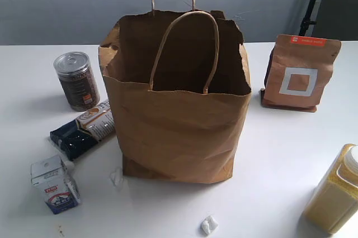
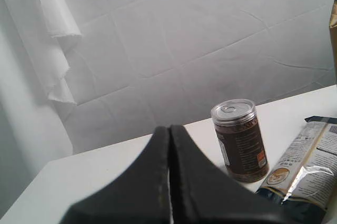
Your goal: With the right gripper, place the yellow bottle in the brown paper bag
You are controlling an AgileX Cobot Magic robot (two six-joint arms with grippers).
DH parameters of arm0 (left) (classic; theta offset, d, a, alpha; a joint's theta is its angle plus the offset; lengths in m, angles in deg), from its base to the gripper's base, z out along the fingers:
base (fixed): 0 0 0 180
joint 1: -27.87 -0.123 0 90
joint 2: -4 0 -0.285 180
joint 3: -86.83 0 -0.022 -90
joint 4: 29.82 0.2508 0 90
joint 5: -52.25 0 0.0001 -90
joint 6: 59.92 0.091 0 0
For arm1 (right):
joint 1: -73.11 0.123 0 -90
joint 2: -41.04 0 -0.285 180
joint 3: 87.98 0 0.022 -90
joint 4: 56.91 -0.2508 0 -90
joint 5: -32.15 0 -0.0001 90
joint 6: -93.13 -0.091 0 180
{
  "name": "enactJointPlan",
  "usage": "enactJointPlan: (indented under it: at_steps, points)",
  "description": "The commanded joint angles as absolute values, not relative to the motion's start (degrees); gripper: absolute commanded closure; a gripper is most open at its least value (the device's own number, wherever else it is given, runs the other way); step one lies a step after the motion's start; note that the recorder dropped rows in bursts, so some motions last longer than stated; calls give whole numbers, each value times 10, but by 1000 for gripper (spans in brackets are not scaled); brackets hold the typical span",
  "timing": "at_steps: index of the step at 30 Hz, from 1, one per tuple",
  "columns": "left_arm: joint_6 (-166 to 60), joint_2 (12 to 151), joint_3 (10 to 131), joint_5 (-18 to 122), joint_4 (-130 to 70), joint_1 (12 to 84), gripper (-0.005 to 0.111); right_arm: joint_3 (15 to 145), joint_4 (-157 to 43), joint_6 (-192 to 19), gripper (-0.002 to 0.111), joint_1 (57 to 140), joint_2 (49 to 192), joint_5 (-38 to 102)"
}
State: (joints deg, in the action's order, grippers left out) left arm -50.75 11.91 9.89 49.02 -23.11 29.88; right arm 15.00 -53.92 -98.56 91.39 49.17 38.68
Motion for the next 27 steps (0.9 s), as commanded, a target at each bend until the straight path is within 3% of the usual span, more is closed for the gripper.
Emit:
enactJointPlan:
  at_steps: [1, 15, 21, 27]
  points:
    - [-510, 118, 96, 494, -234, 301, 107, 148, -534, -984, 108, 910, 488, 379]
    - [-510, 118, 96, 494, -234, 301, 107, 163, -574, -1037, 108, 910, 488, 392]
    - [-510, 118, 96, 494, -234, 301, 107, 291, -551, -1134, 108, 910, 607, 479]
    - [-510, 118, 96, 494, -234, 301, 107, 462, -513, -1192, 108, 912, 778, 673]
